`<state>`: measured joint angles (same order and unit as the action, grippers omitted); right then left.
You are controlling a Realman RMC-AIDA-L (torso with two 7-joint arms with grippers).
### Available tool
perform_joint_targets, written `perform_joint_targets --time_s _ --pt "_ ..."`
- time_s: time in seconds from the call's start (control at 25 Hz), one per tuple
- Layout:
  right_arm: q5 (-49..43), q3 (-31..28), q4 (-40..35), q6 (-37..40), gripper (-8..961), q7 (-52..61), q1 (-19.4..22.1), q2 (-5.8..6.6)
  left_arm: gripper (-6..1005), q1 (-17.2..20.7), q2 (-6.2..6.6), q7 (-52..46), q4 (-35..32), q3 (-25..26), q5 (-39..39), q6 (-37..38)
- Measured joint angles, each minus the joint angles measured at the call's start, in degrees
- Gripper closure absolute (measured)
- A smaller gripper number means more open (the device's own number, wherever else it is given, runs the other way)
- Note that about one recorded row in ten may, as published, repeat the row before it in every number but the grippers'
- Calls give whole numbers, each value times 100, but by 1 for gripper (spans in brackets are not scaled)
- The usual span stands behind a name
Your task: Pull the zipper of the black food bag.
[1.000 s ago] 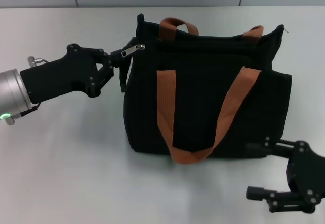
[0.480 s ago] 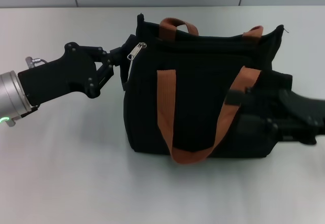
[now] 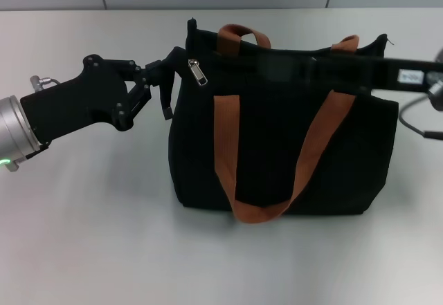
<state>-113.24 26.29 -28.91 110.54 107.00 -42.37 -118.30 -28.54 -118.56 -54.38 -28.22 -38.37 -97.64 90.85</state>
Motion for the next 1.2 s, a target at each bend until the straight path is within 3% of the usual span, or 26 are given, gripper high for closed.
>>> perform_joint_targets --time_s 0.32,0.64,0.96,1.2 --pt "4 527 -104 -580 143 591 -368 2 984 5 0 -3 1 12 0 -8" --pt "2 1111 -835 -1000 143 1354 -521 18 983 14 10 -3 1 22 5 -83" --pt "-38 1622 -885 -1371 446 1877 -784 52 983 21 18 -51 1 23 9 -53" --pt "-42 1970 -988 -1480 445 2257 -908 53 982 24 18 -68 1 23 9 -43"
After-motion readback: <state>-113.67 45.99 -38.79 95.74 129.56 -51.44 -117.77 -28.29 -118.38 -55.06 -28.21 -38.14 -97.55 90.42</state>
